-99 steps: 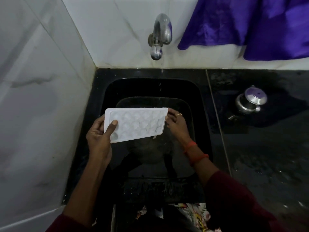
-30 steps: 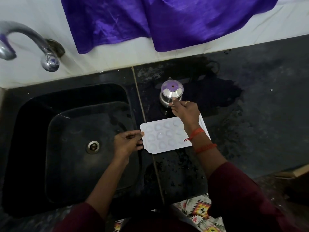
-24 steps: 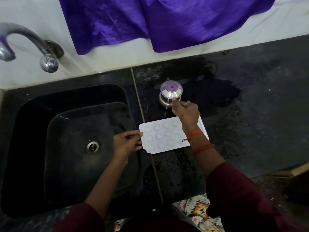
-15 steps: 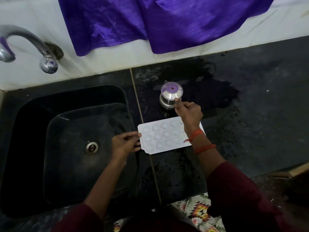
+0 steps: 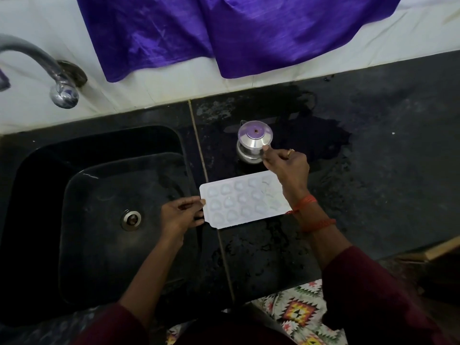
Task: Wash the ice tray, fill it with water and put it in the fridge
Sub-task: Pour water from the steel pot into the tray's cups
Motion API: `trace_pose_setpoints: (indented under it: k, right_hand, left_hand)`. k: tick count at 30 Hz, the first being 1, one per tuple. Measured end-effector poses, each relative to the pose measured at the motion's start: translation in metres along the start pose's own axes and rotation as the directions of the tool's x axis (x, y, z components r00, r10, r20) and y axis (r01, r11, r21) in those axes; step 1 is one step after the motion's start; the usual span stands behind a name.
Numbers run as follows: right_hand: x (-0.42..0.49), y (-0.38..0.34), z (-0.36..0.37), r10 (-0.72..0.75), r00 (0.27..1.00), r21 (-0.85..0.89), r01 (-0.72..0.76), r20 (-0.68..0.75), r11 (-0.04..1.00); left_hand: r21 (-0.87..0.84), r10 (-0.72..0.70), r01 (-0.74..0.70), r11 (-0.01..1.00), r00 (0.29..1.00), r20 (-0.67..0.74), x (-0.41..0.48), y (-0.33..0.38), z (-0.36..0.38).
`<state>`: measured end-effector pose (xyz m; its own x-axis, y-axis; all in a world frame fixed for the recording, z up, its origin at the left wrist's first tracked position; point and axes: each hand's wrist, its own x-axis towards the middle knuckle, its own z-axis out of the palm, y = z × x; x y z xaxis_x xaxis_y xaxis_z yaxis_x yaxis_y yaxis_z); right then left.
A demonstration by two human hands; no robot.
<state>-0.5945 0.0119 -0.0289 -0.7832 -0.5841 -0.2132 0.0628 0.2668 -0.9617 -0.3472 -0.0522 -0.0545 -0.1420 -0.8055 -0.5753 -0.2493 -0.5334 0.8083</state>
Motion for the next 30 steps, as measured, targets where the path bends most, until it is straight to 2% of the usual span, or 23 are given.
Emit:
trace_pose_setpoints:
  k: [5, 13, 17, 30]
  right_hand:
    - [-0.010, -0.017, -0.027, -0.022, 1.000, 0.078, 0.020, 0.023, 0.997]
    - [-0.025, -0.038, -0.079, -0.008, 0.998, 0.135, 0.016, -0.062, 0.991]
    - [-0.036, -0.039, -0.104, 0.001, 0.996, 0.119, 0.009, -0.084, 0.993]
    - [-0.063, -0.032, -0.147, 0.017, 1.000, -0.033, -0.018, -0.024, 0.999]
  left_hand:
    - [0.009, -0.025, 0.025, 1.000, 1.000, 0.011, 0.003, -0.008, -0.004]
    - [0.002, -0.019, 0.019, 1.000, 0.999, 0.039, 0.004, -0.009, -0.009]
    - [0.006, -0.004, 0.004, 1.000, 0.999, 0.048, 0.004, -0.008, -0.007]
    - [-0.010, -0.007, 0.007, 1.000, 0.999, 0.035, 0.006, -0.008, -0.005]
